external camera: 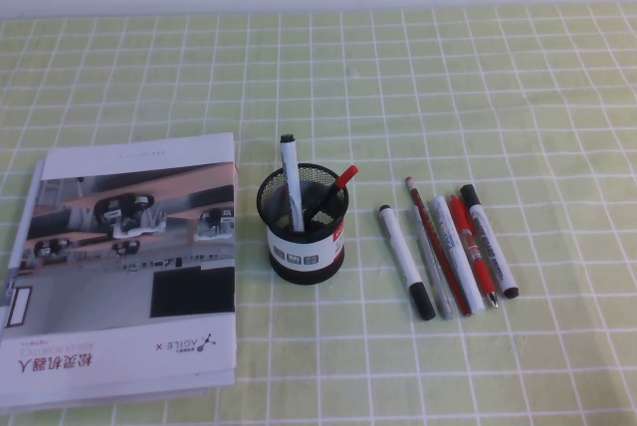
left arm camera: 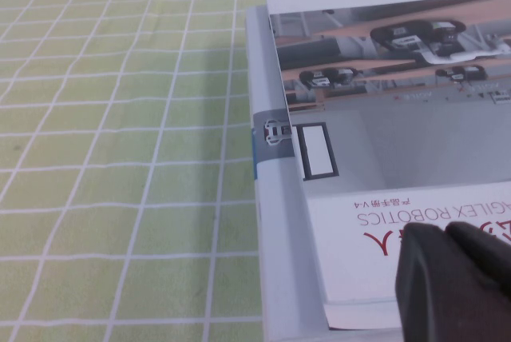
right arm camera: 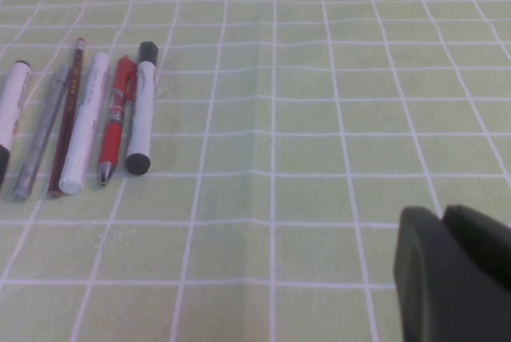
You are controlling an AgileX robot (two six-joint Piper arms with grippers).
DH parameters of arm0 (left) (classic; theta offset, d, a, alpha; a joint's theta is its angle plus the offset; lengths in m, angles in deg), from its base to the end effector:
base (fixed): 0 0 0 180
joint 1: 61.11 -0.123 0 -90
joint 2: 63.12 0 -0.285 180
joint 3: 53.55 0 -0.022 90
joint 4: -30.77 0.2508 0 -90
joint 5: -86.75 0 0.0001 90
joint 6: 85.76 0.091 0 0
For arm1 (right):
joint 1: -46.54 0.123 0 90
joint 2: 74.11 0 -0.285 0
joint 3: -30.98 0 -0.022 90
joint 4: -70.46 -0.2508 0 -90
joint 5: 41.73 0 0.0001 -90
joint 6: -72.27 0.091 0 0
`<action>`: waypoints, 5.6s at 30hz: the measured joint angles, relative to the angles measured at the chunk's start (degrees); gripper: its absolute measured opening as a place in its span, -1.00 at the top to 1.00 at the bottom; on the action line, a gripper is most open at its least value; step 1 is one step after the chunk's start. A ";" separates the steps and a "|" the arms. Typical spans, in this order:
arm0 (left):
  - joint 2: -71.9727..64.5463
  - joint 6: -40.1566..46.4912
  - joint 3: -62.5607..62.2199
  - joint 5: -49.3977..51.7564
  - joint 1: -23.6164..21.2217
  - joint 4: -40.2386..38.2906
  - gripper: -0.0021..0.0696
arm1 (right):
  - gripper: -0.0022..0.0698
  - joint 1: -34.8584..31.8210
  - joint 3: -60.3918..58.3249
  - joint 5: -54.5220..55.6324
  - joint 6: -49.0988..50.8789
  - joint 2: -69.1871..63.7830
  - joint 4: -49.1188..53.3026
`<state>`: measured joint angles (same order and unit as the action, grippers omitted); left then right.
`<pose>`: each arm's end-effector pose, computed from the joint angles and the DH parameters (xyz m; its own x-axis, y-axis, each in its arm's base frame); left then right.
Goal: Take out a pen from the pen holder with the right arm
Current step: 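Take a marker out of the pen holder and lay it on the table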
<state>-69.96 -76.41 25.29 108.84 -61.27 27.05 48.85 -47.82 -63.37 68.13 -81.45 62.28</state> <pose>0.0521 -0.0021 0.1700 -0.3008 0.1020 -0.9482 0.0517 0.9946 0.0906 0.0524 0.0069 0.1707 -0.3067 0.0481 -0.9506 -0.0718 0.9947 0.0735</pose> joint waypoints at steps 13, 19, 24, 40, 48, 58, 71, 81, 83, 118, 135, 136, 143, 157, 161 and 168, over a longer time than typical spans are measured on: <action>0.00 0.00 0.00 0.00 0.00 0.00 0.96 | 0.97 0.00 0.00 0.00 0.00 0.00 0.00; 0.00 0.00 0.00 0.00 0.00 0.00 0.96 | 0.97 0.00 0.00 4.37 0.00 0.00 -3.03; 0.00 0.00 0.00 0.00 0.00 0.00 0.96 | 0.97 0.00 0.00 11.93 0.00 0.00 -13.51; 0.00 0.00 0.00 0.00 0.00 0.00 0.96 | 0.97 0.00 0.17 13.04 0.00 0.00 -32.70; 0.00 0.00 0.00 0.00 0.00 0.00 0.96 | 0.97 0.00 8.77 2.46 -2.55 -11.53 -33.13; 0.00 0.00 0.00 0.00 0.00 0.00 0.96 | 0.97 0.00 21.03 0.41 -14.80 -36.20 -33.71; 0.00 0.00 0.00 0.00 0.00 0.00 0.96 | 0.97 14.71 31.75 7.81 -26.33 -56.78 -40.95; 0.00 0.00 0.00 0.00 0.00 0.00 0.96 | 0.94 36.95 41.11 19.36 -26.59 -71.27 -40.27; 0.00 0.00 0.00 0.00 0.00 0.00 0.96 | 0.88 39.25 43.72 19.57 -26.72 -74.31 -40.27; 0.00 0.00 0.00 0.00 0.00 0.00 0.96 | -0.03 45.34 75.34 34.06 -26.48 -107.59 -34.57; 0.00 0.00 0.00 0.00 0.00 0.00 0.96 | -0.03 43.91 77.85 34.29 -28.50 -111.78 -37.96; 0.00 0.00 0.00 0.00 0.00 0.00 0.96 | -0.03 43.91 77.99 34.18 -28.50 -112.03 -37.96; 0.00 0.00 0.00 0.00 0.00 0.00 0.96 | -0.03 43.91 79.85 33.36 -30.22 -114.18 -38.51; 0.00 0.00 0.00 0.00 0.00 0.00 0.96 | 0.34 43.91 79.98 33.27 -31.54 -114.43 -39.19; 0.00 0.00 0.00 0.00 0.00 0.00 0.96 | 0.46 43.91 79.98 33.27 -31.54 -114.43 -39.19; 0.00 0.00 0.00 0.00 0.00 0.00 0.96 | 0.69 43.91 79.98 33.15 -31.54 -114.43 -39.19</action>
<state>-69.96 -76.41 25.29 108.84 -61.27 27.05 92.76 32.16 -30.22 36.59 -195.88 23.09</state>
